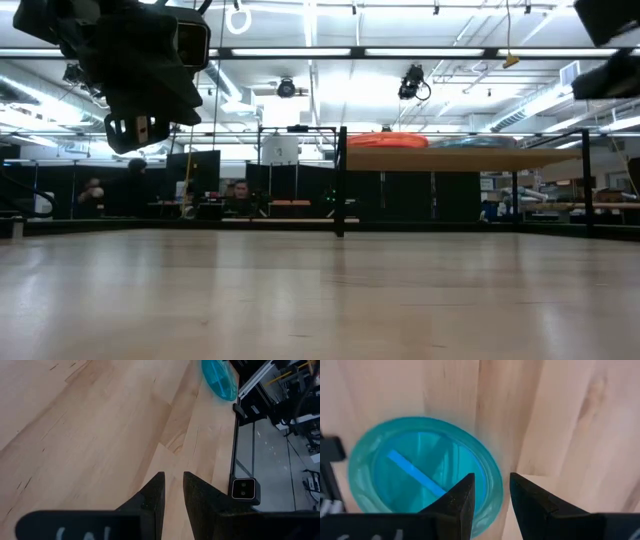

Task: Place and stack plates onto a shelf
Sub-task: Stack the blue plate on top of the green plate on the shelf

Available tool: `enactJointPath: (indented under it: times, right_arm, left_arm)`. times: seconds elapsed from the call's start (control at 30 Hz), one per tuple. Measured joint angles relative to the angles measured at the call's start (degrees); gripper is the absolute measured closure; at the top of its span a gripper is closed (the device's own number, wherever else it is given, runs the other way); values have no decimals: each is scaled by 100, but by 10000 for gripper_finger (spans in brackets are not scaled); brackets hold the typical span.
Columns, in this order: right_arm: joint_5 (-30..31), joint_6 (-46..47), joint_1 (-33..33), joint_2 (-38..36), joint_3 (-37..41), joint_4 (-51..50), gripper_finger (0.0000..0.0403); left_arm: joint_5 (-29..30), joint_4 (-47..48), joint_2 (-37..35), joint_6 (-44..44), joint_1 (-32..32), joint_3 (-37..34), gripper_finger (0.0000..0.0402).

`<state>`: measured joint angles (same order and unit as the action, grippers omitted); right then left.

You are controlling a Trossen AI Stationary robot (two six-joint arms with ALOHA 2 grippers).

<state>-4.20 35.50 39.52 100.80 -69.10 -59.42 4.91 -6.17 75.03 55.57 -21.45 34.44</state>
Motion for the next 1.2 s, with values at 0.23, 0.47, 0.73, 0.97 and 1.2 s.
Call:
enactJointPath:
  times: [0.23,0.47,0.73,0.97,1.2]
  right_arm:
    - [-205,-1064,-234,357,25,19,274]
    - [-910,-1209,-623,410,355,296,274]
    - [-1121,-1135,-627,402,759,749,274]
    - [-1220,-1020,-629,399,859,774,274]
    - [-1520,-1206,-618,399,859,989,274]
  left_arm:
    - [0,0,2,4,0,0,326]
    - [0,1,0,13,0,0,326]
    - [0,3,0,14,0,0,326]
    - [0,1,0,17,0,0,326]
    - [0,1,0,17,0,0,326]
